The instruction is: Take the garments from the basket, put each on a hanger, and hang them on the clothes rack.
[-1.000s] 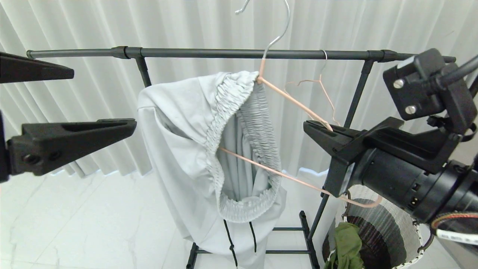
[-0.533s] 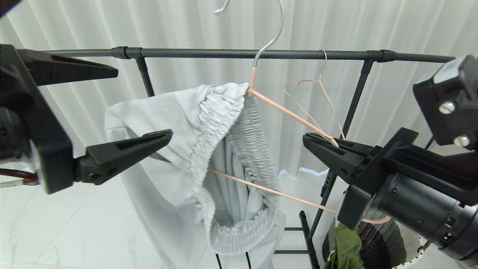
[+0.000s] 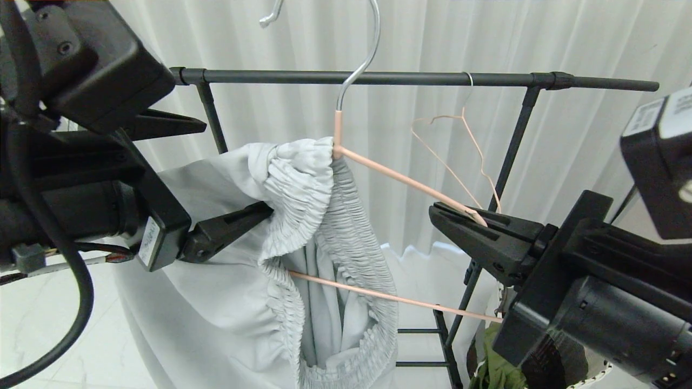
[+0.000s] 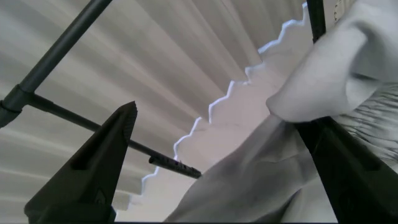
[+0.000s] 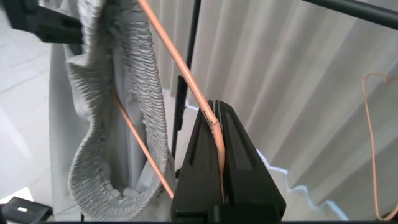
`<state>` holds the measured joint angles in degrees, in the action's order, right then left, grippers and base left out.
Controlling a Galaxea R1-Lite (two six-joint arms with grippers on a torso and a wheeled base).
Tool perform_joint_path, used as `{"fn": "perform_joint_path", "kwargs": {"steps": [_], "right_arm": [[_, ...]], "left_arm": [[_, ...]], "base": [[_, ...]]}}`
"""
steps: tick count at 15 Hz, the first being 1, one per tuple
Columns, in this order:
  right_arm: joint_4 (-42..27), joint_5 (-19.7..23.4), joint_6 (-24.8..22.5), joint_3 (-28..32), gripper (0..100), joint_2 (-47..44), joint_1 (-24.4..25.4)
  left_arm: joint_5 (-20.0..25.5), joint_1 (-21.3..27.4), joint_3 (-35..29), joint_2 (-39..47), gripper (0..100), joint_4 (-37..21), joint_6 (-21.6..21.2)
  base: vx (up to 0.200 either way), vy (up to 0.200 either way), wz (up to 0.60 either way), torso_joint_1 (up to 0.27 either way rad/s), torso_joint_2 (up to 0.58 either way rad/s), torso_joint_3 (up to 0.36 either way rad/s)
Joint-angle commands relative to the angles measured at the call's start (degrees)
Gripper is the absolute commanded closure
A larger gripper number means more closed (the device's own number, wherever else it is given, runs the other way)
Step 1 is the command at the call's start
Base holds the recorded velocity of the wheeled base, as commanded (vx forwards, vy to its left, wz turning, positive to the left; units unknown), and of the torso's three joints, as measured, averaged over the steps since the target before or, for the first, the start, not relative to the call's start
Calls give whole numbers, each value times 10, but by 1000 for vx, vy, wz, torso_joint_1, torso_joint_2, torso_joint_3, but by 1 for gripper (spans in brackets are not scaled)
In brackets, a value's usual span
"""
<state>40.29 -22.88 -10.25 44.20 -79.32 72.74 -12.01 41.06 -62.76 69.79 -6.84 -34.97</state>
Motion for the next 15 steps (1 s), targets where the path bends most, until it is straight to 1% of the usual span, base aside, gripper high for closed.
{"fn": "perform_joint_path", "kwargs": {"steps": [1,4,5,7,14,15], "right_arm": [[1,1,-1,0,100,-2,6],[1,1,-1,0,100,-2,6],[1,1,-1,0,100,-2,6],[1,1,-1,1,100,-2,6],[0,-2,-2,0,100,-1,8],[0,-4,-2,0,0,-1,8]], "left_arm": [[1,-1,1,4,0,0,0],[1,-1,2,5,0,0,0],[3,-1,2,5,100,0,0],[13,-1,4,5,100,0,0],[13,-2,18,3,100,1,0],[13,-2,22,1,100,4,0]], "base": [[0,0,0,0,0,0],[0,0,0,0,0,0],[0,0,0,0,0,0],[0,0,0,0,0,0],[0,0,0,0,0,0],[0,0,0,0,0,0]]}}
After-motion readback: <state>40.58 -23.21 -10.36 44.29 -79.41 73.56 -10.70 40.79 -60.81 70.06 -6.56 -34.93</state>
